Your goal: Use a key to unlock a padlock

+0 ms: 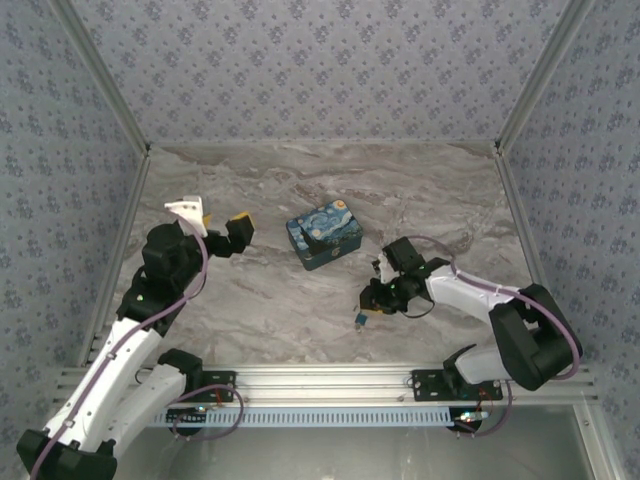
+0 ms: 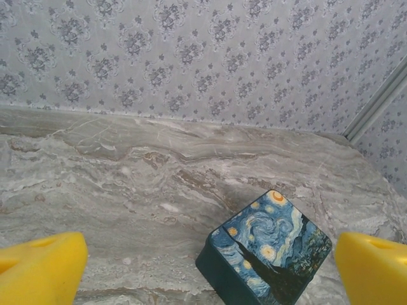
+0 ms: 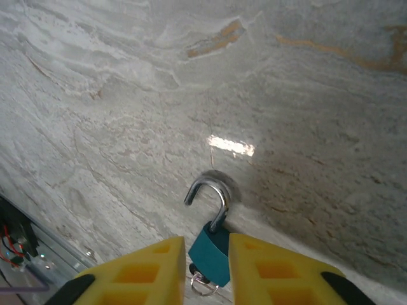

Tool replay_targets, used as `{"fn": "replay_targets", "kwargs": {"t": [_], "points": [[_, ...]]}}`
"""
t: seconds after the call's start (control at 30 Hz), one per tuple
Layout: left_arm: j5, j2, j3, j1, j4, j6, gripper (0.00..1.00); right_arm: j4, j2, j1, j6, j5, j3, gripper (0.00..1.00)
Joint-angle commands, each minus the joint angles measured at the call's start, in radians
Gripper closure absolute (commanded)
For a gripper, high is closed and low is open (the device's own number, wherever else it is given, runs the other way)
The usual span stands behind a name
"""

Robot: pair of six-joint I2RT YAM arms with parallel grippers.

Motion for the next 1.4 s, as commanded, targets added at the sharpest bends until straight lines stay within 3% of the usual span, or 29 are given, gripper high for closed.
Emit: {"fn": "replay_targets", "kwargs": {"t": [0.0, 0.17, 0.5, 0.73, 0.8, 0.87, 1.13, 1.2, 1.37], "points": [[-0.020, -0.026, 0.007, 0.005, -0.012, 0.024, 0.00, 0.012, -0.009, -0.004, -0.007, 0.028, 0.035, 0.70], [-0.062, -0.039, 0.004, 0.005, -0.015, 0.035, 0.01, -0.045, -0.115, -0.038, -0.049, 0.132, 0.070, 0.66], [-0.225, -0.057, -0.054, 0.006, 0.051, 0.110, 0.01, -0.131, -0.428, -0.146, -0.233, 0.409, 0.154, 0.39], [-0.468, -0.011, -0.114, 0.012, 0.171, 0.223, 0.00, -0.092, -0.523, -0.314, -0.365, 0.446, 0.157, 0.18], [-0.478, 0.031, -0.116, 0.033, 0.188, 0.271, 0.01, -0.064, -0.522, -0.370, -0.402, 0.447, 0.148, 0.11], [-0.457, 0.067, -0.117, 0.056, 0.202, 0.294, 0.01, 0.001, -0.524, -0.417, -0.444, 0.451, 0.117, 0.00], [-0.457, 0.159, -0.209, 0.117, 0.369, 0.297, 0.01, 0.444, -0.501, -0.549, -0.518, 0.527, -0.143, 0.00], [-0.434, 0.185, -0.228, 0.143, 0.389, 0.289, 0.00, 0.543, -0.458, -0.575, -0.491, 0.569, -0.193, 0.00], [-0.391, 0.250, -0.278, 0.180, 0.478, 0.286, 0.00, 0.823, -0.303, -0.622, -0.505, 0.519, -0.282, 0.00]]}}
